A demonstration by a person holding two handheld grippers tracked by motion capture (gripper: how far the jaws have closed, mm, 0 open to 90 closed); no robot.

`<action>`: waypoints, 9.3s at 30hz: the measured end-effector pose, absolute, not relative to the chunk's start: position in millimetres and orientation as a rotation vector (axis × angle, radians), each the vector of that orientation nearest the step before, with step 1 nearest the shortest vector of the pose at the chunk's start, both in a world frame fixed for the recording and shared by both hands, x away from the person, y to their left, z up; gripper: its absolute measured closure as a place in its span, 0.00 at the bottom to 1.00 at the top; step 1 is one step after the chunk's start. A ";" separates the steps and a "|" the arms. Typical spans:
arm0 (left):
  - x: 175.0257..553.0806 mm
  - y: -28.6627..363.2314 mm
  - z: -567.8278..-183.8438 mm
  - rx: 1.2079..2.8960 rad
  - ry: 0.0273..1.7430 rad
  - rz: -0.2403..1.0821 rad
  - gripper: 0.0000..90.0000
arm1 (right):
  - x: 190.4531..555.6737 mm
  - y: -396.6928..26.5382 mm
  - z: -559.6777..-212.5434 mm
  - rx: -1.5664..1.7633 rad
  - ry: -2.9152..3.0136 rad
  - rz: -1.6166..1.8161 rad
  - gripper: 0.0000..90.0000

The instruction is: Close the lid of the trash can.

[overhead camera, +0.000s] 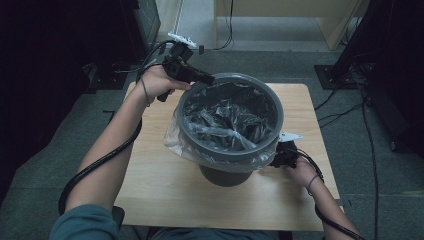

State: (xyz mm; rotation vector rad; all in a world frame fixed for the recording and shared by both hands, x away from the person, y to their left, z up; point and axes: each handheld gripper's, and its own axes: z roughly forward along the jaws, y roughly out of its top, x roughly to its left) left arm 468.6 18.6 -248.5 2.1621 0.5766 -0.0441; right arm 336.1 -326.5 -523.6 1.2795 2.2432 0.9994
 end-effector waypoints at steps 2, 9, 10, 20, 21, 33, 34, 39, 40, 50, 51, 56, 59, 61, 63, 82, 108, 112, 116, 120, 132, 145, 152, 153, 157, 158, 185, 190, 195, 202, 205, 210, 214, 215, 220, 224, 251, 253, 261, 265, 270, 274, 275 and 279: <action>471.1 18.9 -249.0 2.147 0.595 -0.056 0.85 | 336.1 -326.5 -523.5 1.280 2.243 1.000 0.13; 473.0 17.2 -250.6 2.150 0.600 -0.040 0.85 | 336.1 -326.5 -523.5 1.280 2.243 0.999 0.13; 473.0 16.6 -250.9 2.148 0.602 -0.039 0.84 | 336.1 -326.5 -523.6 1.280 2.243 1.000 0.13; 471.4 18.9 -250.3 2.131 0.589 -0.030 0.78 | 336.1 -326.5 -523.6 1.280 2.243 1.000 0.13; 470.6 19.8 -249.8 2.129 0.583 -0.025 0.77 | 336.1 -326.5 -523.5 1.280 2.243 1.000 0.13; 466.6 31.9 -251.3 2.139 0.592 -0.032 0.78 | 336.1 -326.5 -523.6 1.280 2.243 1.000 0.13; 466.6 31.6 -251.9 2.139 0.597 -0.047 0.80 | 336.1 -326.5 -523.5 1.280 2.243 0.999 0.13; 467.2 30.7 -253.3 2.139 0.605 -0.055 0.81 | 336.0 -326.4 -523.6 1.282 2.242 1.001 0.13; 467.2 30.7 -253.3 2.139 0.605 -0.055 0.79 | 336.0 -326.4 -523.6 1.282 2.242 1.001 0.13; 463.3 40.2 -250.7 2.124 0.617 -0.057 0.64 | 336.0 -326.4 -523.6 1.282 2.242 1.001 0.13; 462.8 41.2 -250.3 2.128 0.621 -0.061 0.63 | 336.0 -326.4 -523.6 1.281 2.242 1.001 0.13; 460.1 45.5 -249.2 2.128 0.624 -0.062 0.59 | 336.0 -326.4 -523.6 1.281 2.242 1.001 0.13; 458.0 47.3 -249.2 2.138 0.609 -0.045 0.58 | 336.0 -326.4 -523.6 1.282 2.242 1.001 0.13; 456.9 49.3 -249.2 2.136 0.613 -0.046 0.57 | 336.0 -326.4 -523.6 1.281 2.242 1.001 0.13; 455.4 51.7 -248.8 2.135 0.611 -0.038 0.57 | 336.0 -326.4 -523.6 1.282 2.242 1.001 0.13; 448.2 86.2 -242.2 2.095 0.645 -0.026 0.50 | 336.0 -326.3 -523.5 1.283 2.241 1.001 0.13; 438.4 117.8 -264.1 2.104 0.696 0.030 0.47 | 336.0 -326.3 -523.6 1.282 2.241 1.001 0.13; 436.7 121.1 -271.0 2.095 0.700 0.022 0.47 | 336.0 -326.3 -523.6 1.282 2.241 1.001 0.13; 436.6 125.3 -277.8 2.089 0.714 0.022 0.47 | 336.0 -326.3 -523.5 1.282 2.242 1.001 0.13; 437.0 128.3 -281.9 2.084 0.722 0.026 0.47 | 336.0 -326.3 -523.6 1.282 2.242 1.001 0.13; 439.5 133.8 -305.9 2.077 0.763 0.039 0.46 | 336.0 -326.3 -523.6 1.282 2.241 1.001 0.13; 438.9 137.5 -328.6 2.086 0.784 0.055 0.45 | 336.0 -326.5 -523.5 1.280 2.243 0.999 0.13; 438.2 138.6 -340.9 2.101 0.792 0.052 0.45 | 335.9 -326.3 -523.5 1.284 2.244 1.001 0.13; 438.2 138.7 -341.9 2.098 0.794 0.049 0.45 | 336.1 -326.5 -523.6 1.280 2.243 1.000 0.13; 438.3 138.8 -346.1 2.091 0.795 0.044 0.44 | 336.0 -326.5 -523.6 1.280 2.243 0.999 0.13; 438.2 138.6 -349.8 2.086 0.796 0.042 0.44 | 336.0 -326.5 -523.5 1.280 2.243 1.000 0.13; 440.2 147.2 -390.4 2.054 0.833 0.033 0.44 | 336.1 -326.5 -523.6 1.279 2.243 1.000 0.13; 440.9 146.7 -400.9 2.064 0.847 0.033 0.44 | 336.1 -326.5 -523.6 1.279 2.243 0.999 0.13; 441.1 146.5 -409.2 2.075 0.850 0.031 0.44 | 336.0 -326.4 -523.6 1.281 2.242 1.001 0.13; 440.6 149.2 -422.0 2.059 0.866 0.025 0.44 | 336.0 -326.4 -523.6 1.281 2.242 1.001 0.13; 439.4 149.9 -426.8 2.064 0.865 0.021 0.44 | 336.0 -326.4 -523.6 1.281 2.242 1.001 0.13; 439.5 150.6 -430.6 2.058 0.872 0.016 0.44 | 336.0 -326.4 -523.6 1.281 2.242 1.000 0.13; 439.8 151.4 -438.0 2.051 0.883 0.011 0.44 | 336.1 -326.4 -523.6 1.280 2.242 1.000 0.13; 440.0 151.7 -439.8 2.049 0.887 0.008 0.44 | 336.0 -326.4 -523.6 1.281 2.242 1.001 0.13; 440.9 152.7 -446.4 2.042 0.904 0.001 0.44 | 336.0 -326.5 -523.5 1.280 2.243 0.999 0.13; 440.4 153.3 -455.5 2.060 0.913 0.005 0.44 | 336.0 -326.4 -523.6 1.281 2.242 1.000 0.13; 436.6 166.2 -493.8 2.079 0.983 0.071 0.41 | 336.1 -326.4 -523.5 1.281 2.242 1.000 0.13; 436.7 165.3 -496.3 2.085 0.981 0.066 0.41 | 336.1 -326.4 -523.5 1.281 2.243 1.001 0.13; 438.1 163.4 -504.8 2.116 0.983 0.067 0.40 | 336.1 -326.4 -523.5 1.281 2.242 1.001 0.13; 438.5 164.1 -506.8 2.110 0.967 0.080 0.40 | 336.1 -326.4 -523.5 1.281 2.244 1.000 0.13; 437.4 163.1 -510.9 2.116 0.900 0.142 0.36 | 336.1 -326.5 -523.5 1.281 2.244 1.000 0.13; 435.7 160.6 -515.9 2.122 0.836 0.219 0.30 | 336.1 -326.4 -523.5 1.281 2.242 1.001 0.13; 435.9 159.9 -515.9 2.118 0.844 0.221 0.30 | 336.1 -326.4 -523.6 1.281 2.242 1.001 0.13; 435.6 158.7 -515.9 2.122 0.845 0.228 0.29 | 336.1 -326.4 -523.5 1.281 2.242 1.001 0.13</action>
